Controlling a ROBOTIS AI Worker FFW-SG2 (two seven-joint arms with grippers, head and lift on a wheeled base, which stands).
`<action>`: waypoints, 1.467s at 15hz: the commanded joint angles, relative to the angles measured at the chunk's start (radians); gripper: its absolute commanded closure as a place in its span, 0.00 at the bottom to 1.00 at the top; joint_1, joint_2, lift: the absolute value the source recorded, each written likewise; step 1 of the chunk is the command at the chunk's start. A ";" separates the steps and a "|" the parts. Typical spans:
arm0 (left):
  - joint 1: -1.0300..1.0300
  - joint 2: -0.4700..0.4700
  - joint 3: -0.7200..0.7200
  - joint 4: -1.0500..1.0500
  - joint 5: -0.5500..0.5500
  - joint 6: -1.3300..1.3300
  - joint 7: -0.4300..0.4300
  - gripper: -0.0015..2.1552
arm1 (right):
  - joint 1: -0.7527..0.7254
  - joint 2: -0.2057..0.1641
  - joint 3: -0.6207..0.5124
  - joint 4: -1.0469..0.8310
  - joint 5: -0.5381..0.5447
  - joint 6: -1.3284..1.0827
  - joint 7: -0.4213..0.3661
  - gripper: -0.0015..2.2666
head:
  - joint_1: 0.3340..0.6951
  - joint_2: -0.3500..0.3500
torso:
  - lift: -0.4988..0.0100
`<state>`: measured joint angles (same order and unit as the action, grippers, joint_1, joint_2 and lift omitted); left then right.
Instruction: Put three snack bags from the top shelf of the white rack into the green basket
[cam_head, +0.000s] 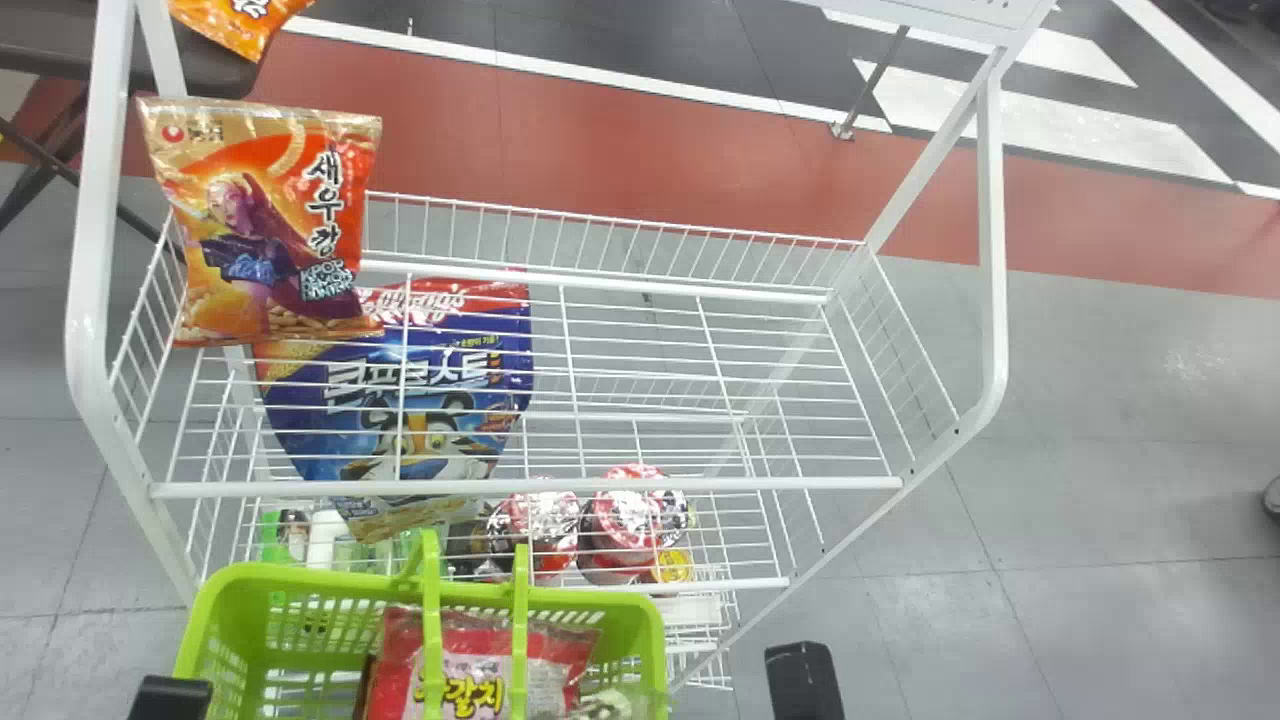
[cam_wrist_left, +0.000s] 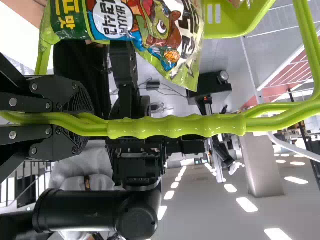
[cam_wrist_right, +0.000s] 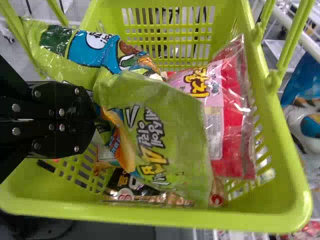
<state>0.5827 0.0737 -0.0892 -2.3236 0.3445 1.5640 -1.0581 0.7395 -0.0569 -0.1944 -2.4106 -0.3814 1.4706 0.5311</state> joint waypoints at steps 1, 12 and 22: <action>0.005 0.001 -0.004 -0.002 -0.002 0.007 0.000 0.99 | 0.018 -0.001 0.026 0.002 -0.016 -0.103 0.021 0.11 | 1.00 0.00 | 0.98; 0.023 0.000 0.006 -0.003 -0.002 0.007 0.006 0.99 | 0.070 0.039 -0.209 -0.136 -0.109 -0.281 0.178 0.02 | 1.00 0.00 | 0.98; 0.052 0.000 0.003 0.030 -0.004 0.007 -0.002 0.99 | 0.133 0.049 0.239 0.057 0.297 -1.542 -0.300 0.03 | 1.00 0.00 | 0.98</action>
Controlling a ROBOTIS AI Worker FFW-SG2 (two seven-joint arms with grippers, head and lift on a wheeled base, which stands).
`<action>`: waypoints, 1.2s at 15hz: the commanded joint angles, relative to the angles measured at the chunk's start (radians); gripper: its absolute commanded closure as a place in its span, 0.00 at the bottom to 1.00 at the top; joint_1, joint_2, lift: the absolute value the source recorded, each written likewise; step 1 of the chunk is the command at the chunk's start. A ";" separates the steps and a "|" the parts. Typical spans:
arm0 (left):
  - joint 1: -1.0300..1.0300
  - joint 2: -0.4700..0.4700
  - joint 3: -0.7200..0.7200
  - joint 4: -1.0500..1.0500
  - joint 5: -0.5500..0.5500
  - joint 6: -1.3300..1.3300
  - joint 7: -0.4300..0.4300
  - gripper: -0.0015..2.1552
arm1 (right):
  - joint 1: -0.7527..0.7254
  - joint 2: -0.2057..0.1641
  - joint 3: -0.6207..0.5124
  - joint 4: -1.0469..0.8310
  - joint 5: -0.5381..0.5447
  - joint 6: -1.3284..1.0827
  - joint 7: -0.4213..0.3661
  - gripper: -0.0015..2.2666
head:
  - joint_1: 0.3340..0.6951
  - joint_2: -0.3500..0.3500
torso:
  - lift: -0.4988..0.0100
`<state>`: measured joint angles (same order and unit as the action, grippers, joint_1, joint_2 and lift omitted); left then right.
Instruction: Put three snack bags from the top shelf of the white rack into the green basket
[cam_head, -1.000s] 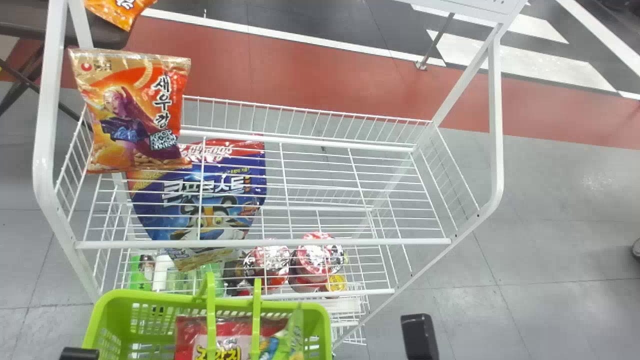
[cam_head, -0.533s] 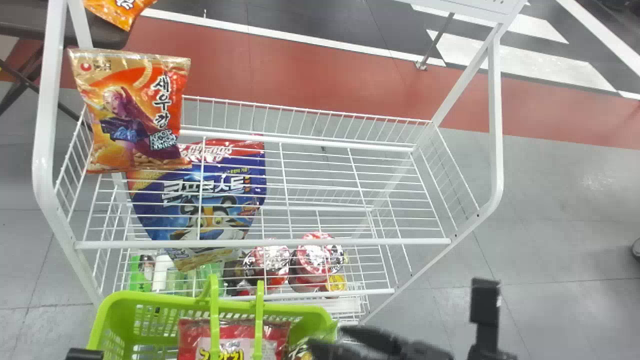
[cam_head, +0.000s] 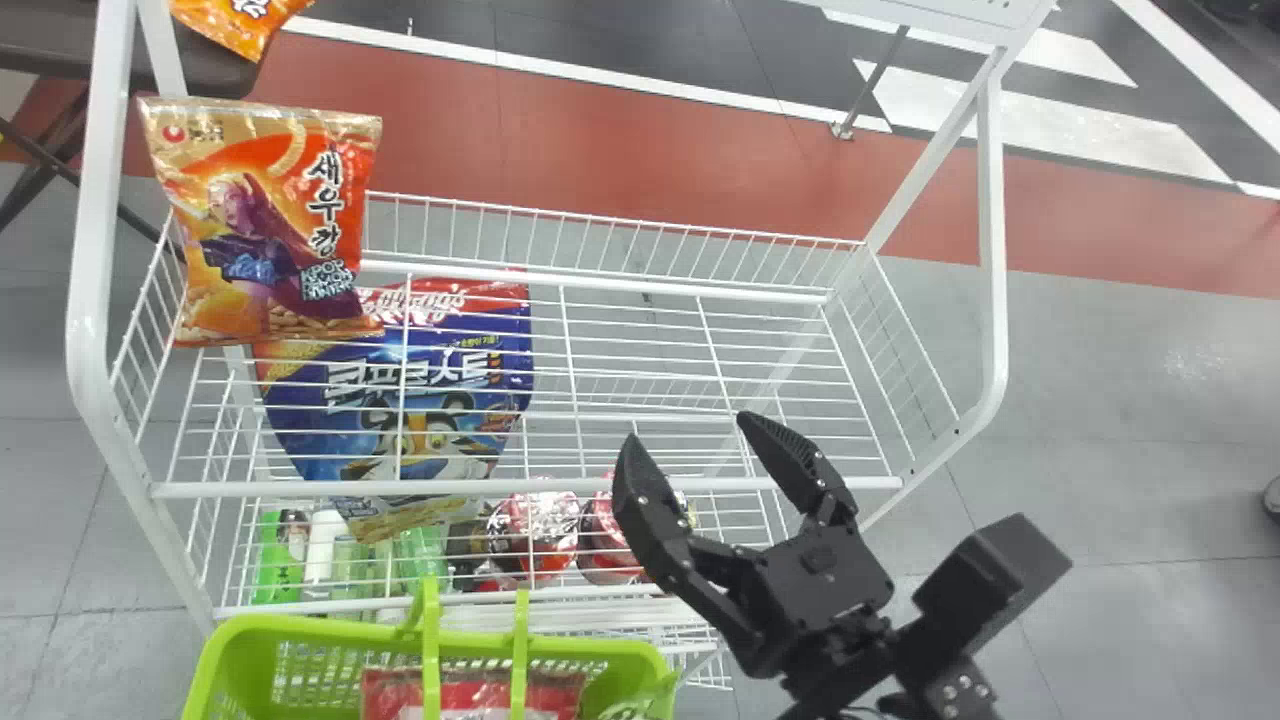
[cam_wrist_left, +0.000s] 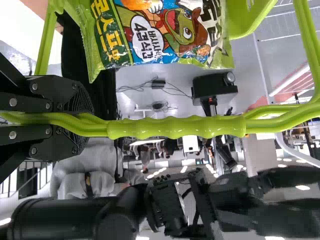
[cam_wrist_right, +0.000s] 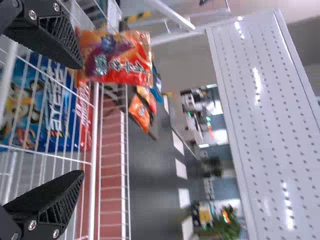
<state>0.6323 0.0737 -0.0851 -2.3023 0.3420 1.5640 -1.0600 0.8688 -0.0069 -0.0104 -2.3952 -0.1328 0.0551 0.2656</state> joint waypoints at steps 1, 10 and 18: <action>0.004 0.001 0.001 0.015 -0.001 0.007 -0.005 0.99 | 0.004 -0.001 0.078 0.082 0.062 -0.218 -0.080 0.03 | 1.00 0.00 | 0.98; 0.004 0.005 0.008 0.010 -0.001 0.007 -0.014 0.99 | 0.009 0.002 0.069 0.074 0.041 -0.108 -0.077 0.03 | 1.00 0.00 | 0.98; 0.004 0.006 0.002 0.007 -0.001 0.007 -0.011 0.99 | 0.012 -0.001 0.061 0.054 0.033 -0.062 -0.077 0.03 | 1.00 0.00 | 0.98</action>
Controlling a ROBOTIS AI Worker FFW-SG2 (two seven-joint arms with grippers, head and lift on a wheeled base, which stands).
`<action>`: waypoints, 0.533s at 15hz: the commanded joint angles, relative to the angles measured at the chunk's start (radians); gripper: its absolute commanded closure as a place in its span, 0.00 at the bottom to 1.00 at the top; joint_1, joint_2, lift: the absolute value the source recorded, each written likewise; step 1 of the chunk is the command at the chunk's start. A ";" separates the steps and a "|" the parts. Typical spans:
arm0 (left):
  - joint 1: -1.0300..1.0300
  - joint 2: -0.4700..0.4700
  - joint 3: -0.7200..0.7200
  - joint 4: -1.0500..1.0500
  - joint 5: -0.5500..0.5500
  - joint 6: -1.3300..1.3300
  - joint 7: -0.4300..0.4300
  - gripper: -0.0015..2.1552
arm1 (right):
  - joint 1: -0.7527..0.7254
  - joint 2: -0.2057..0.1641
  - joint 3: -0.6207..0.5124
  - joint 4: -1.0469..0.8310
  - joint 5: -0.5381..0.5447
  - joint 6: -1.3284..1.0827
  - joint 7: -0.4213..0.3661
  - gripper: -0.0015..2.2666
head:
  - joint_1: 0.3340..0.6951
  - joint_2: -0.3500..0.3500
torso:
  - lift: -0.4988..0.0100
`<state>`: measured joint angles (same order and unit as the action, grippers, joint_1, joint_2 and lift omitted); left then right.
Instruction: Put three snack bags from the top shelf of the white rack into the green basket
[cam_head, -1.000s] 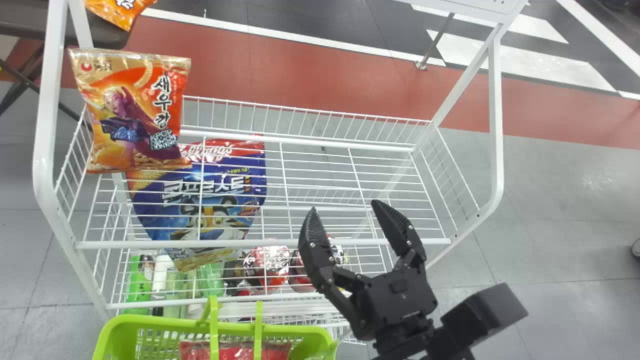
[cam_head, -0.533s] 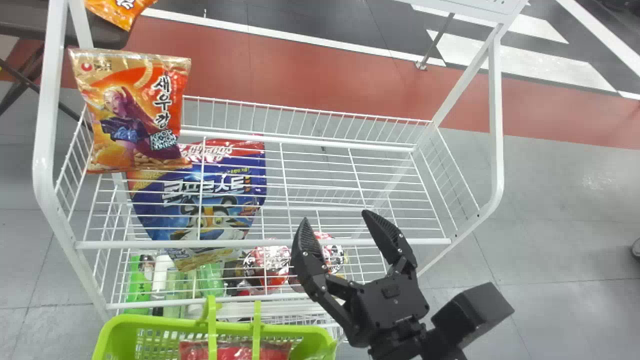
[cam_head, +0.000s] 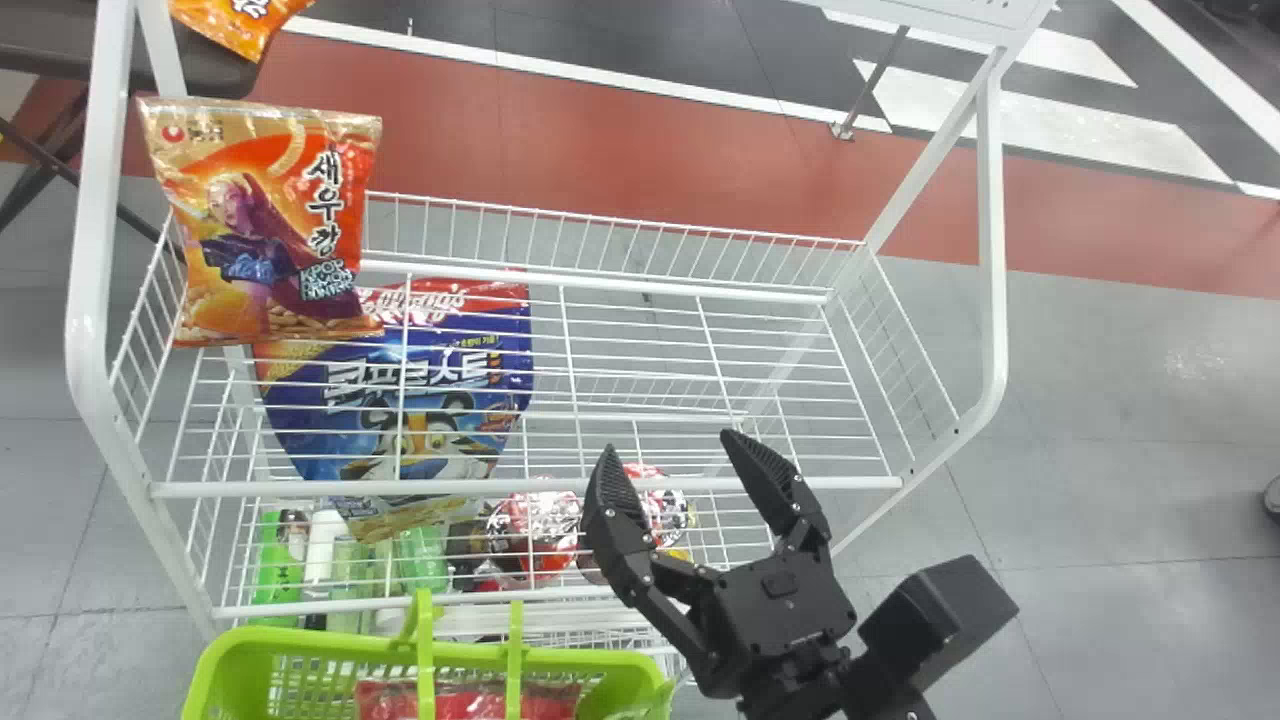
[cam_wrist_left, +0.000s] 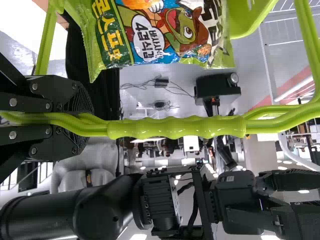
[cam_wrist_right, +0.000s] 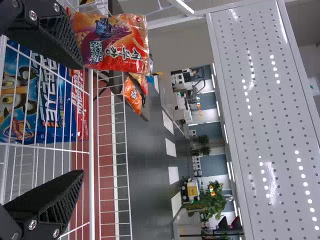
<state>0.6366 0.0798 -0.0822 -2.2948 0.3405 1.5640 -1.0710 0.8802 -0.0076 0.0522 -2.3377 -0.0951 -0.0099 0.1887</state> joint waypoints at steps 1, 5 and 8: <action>0.000 0.000 -0.002 0.000 0.000 0.007 0.002 0.99 | 0.000 0.000 -0.003 -0.003 -0.005 0.003 0.000 0.03 | 1.00 0.00 | 0.98; 0.000 0.000 -0.001 0.001 0.000 0.007 -0.001 0.99 | -0.001 0.000 -0.003 -0.002 -0.005 0.003 0.000 0.03 | 1.00 0.00 | 0.98; 0.000 0.000 -0.001 0.001 0.000 0.007 -0.004 0.99 | -0.003 0.001 -0.005 -0.002 -0.009 0.000 0.002 0.03 | 1.00 0.00 | 0.98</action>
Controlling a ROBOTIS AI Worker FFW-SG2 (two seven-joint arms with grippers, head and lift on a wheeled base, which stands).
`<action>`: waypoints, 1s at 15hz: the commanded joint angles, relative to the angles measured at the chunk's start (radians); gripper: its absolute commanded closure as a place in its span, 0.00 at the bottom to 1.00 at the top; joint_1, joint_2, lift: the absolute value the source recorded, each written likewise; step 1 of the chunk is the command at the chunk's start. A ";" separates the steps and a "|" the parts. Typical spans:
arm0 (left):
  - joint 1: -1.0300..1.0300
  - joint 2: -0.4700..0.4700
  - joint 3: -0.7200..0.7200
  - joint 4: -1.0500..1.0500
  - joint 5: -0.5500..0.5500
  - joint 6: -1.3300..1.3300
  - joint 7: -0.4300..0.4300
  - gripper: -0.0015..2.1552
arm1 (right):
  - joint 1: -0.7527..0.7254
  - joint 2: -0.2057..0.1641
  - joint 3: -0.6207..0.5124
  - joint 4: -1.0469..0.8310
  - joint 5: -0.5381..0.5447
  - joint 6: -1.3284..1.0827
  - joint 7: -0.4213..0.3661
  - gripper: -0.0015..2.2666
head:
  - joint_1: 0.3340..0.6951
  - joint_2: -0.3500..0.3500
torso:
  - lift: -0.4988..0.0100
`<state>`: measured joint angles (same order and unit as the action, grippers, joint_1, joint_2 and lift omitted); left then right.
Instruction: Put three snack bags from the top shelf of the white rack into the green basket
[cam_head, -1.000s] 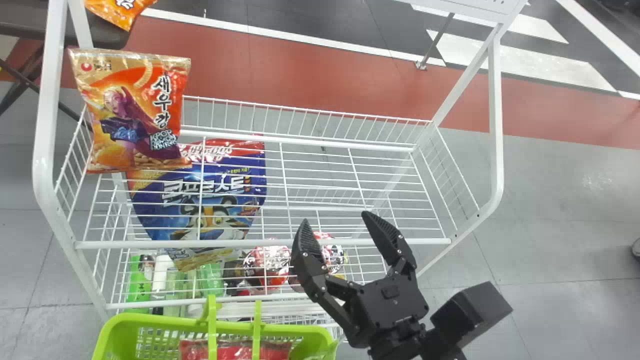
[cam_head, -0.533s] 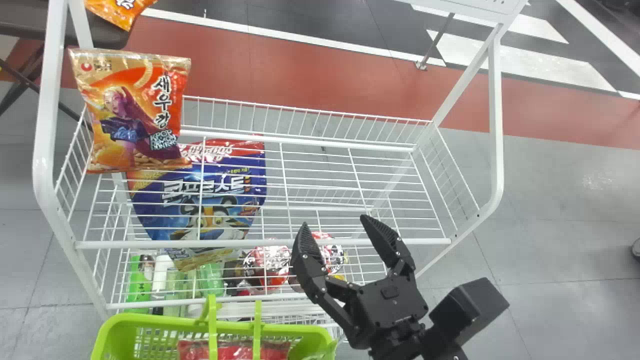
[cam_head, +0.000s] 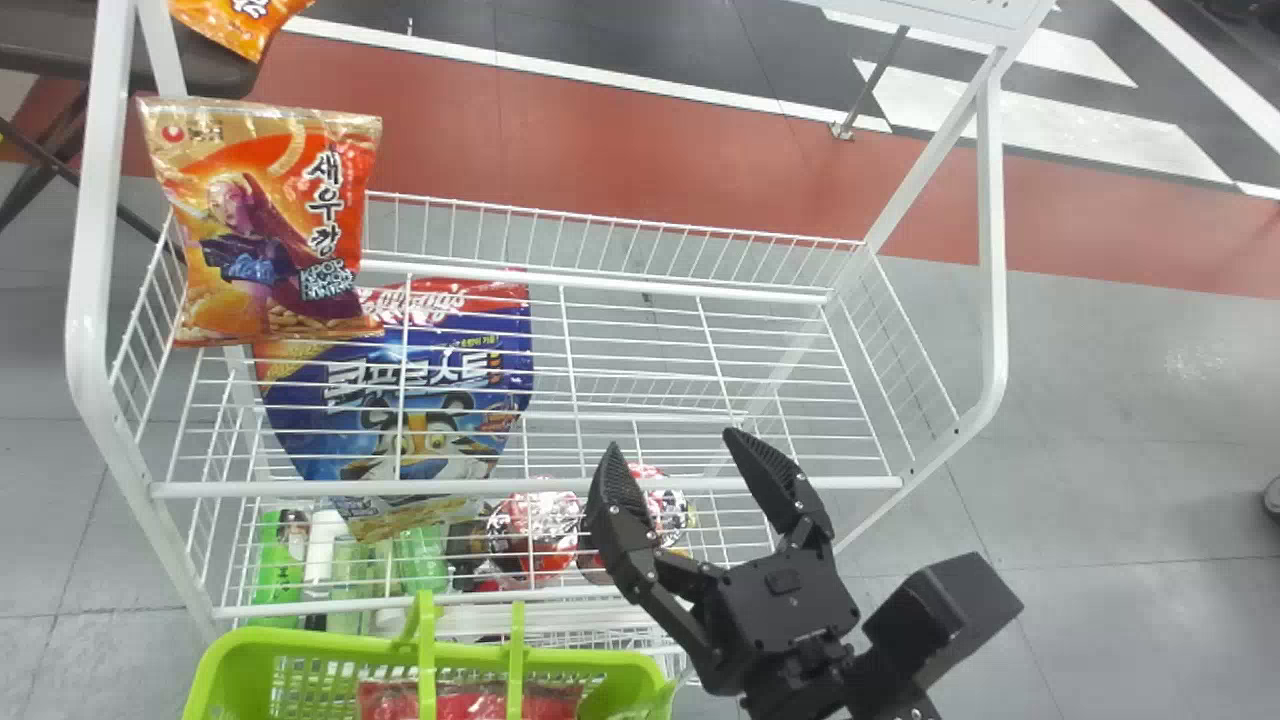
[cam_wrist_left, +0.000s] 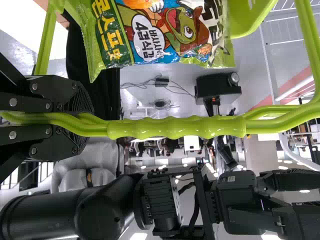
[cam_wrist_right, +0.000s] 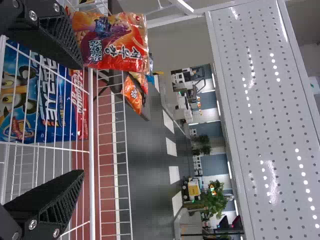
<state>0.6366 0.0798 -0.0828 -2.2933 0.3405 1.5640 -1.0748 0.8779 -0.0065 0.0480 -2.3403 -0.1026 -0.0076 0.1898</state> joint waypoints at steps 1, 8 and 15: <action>0.002 0.000 0.000 0.000 0.000 0.007 -0.001 0.99 | 0.000 0.000 0.000 0.001 -0.003 -0.002 0.000 0.03 | 1.00 0.00 | 0.98; 0.000 -0.002 0.000 0.000 0.000 0.007 0.001 0.99 | -0.003 0.000 -0.003 -0.001 -0.008 -0.005 0.000 0.03 | 1.00 0.00 | 0.98; 0.000 -0.003 0.000 0.000 0.000 0.007 0.003 0.99 | -0.007 0.002 -0.005 0.001 -0.009 -0.002 0.000 0.03 | 1.00 0.00 | 0.98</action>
<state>0.6366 0.0767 -0.0824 -2.2933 0.3405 1.5640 -1.0729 0.8717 -0.0049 0.0429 -2.3398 -0.1120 -0.0112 0.1902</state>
